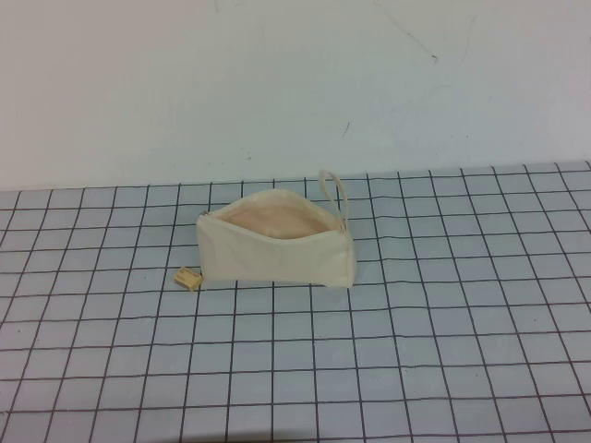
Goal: Put eraser into pencil case
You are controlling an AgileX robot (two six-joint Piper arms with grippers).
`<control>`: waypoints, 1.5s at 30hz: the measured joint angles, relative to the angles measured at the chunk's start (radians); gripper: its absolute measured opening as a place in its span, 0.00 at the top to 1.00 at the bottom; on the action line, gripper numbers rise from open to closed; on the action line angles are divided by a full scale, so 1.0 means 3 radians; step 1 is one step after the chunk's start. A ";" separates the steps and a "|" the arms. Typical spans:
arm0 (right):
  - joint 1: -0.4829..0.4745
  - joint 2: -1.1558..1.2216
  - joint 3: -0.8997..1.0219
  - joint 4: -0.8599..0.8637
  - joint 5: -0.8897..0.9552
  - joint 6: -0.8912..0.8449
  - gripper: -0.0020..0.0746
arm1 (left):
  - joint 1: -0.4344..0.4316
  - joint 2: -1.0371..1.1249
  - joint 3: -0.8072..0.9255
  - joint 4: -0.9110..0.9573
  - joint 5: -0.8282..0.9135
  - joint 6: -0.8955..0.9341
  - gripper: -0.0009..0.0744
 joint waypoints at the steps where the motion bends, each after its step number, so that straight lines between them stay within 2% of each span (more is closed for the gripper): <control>1: 0.0000 0.0000 0.0000 0.0000 0.0000 0.0000 0.97 | 0.0000 0.0000 0.0000 0.0000 0.0000 0.0000 0.99; 39: 0.0000 0.0000 0.0000 0.0000 0.0000 0.0000 0.97 | 0.0000 0.0000 0.0000 0.0000 -0.0024 -0.0052 0.99; 42: 0.0000 0.0000 0.0000 0.0000 0.0000 0.0000 0.97 | 0.0000 0.0000 0.0016 0.0000 -0.0220 -0.0052 0.99; 45: 0.0000 0.0000 0.0000 0.0000 0.0000 0.0000 0.97 | 0.0000 0.0000 0.0016 0.0007 -0.0740 -0.0052 0.99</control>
